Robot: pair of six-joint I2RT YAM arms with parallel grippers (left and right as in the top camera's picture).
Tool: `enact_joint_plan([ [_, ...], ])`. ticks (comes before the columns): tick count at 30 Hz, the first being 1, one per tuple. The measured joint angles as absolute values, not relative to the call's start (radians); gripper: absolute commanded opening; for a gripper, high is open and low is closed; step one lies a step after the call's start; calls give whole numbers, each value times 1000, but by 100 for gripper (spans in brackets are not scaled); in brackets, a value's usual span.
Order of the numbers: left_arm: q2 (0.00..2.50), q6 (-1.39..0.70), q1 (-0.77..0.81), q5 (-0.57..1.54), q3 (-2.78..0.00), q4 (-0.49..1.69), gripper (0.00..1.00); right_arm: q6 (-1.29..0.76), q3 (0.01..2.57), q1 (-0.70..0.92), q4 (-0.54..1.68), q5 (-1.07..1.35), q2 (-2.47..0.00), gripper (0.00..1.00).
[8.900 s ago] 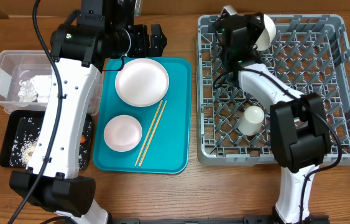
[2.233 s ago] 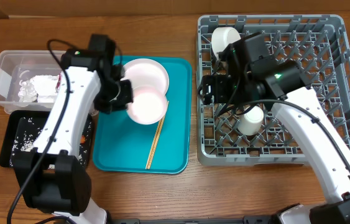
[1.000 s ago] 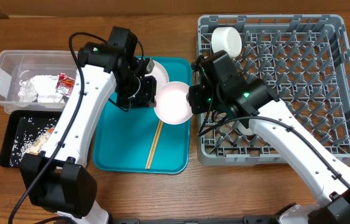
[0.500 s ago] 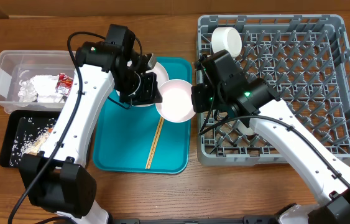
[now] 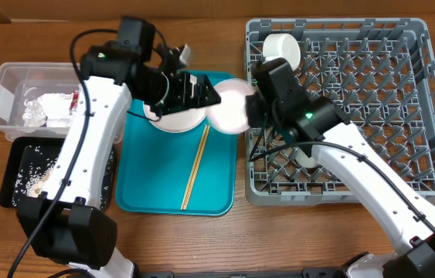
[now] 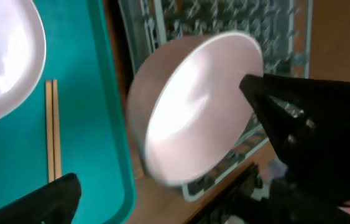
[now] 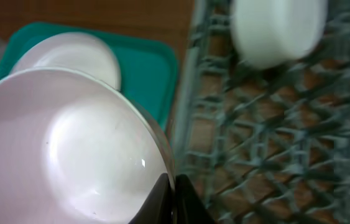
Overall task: Sort waste into correct bins and load items into the dishwasher
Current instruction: 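Release the left gripper and carry the pink bowl with the right into the rack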
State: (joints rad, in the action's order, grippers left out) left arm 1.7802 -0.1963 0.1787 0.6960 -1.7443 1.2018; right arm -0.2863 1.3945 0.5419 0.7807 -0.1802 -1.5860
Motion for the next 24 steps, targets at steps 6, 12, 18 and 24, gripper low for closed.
enact_joint_plan([
  [6,1780,-195,159,698,-1749,1189,100,-226,1394,438,718,-521,-1586,4],
  [12,1780,-195,160,591,-1749,1189,100,16,1394,278,608,-680,-1586,4],
  [18,1780,-195,160,446,-1749,1189,100,324,1392,135,447,-725,-1586,4],
  [24,1780,-194,160,340,-1749,1189,100,657,1391,75,160,-805,-1615,4],
])
